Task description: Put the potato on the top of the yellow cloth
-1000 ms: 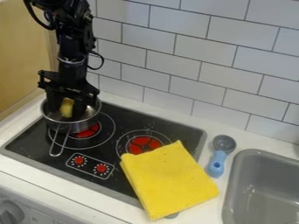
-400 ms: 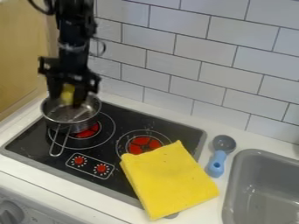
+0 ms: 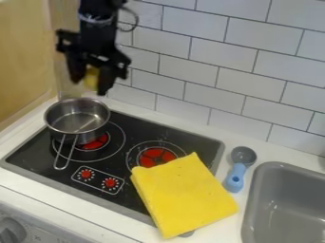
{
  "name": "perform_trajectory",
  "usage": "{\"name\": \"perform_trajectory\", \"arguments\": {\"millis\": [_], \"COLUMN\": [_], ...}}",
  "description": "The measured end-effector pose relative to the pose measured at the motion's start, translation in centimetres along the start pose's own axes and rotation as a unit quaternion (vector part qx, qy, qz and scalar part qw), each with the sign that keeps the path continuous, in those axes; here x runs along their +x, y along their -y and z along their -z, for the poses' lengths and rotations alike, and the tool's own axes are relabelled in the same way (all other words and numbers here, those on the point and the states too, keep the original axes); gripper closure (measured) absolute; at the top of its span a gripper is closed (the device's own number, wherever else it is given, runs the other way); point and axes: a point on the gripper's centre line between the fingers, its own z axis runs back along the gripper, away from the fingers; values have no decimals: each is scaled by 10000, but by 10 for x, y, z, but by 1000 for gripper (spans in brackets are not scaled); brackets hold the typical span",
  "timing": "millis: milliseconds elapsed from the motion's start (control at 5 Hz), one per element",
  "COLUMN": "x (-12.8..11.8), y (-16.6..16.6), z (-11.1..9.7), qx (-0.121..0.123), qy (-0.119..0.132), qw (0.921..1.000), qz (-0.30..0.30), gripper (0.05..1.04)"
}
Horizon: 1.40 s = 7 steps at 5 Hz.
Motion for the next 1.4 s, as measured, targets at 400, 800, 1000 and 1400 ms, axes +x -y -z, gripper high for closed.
{"name": "perform_trajectory", "arguments": {"millis": [400,800,1000,1400], "x": [-24,-35,-40,-44], "y": [70,117,126,133], "z": [-30,-25,-4,27], "qx": [-141,-282,-331,-293], "qy": [191,212,-55,-405], "qw": [9961,9899,9886,9859], "qz": [855,1371,1470,1596], "gripper": [514,514,514,514]}}
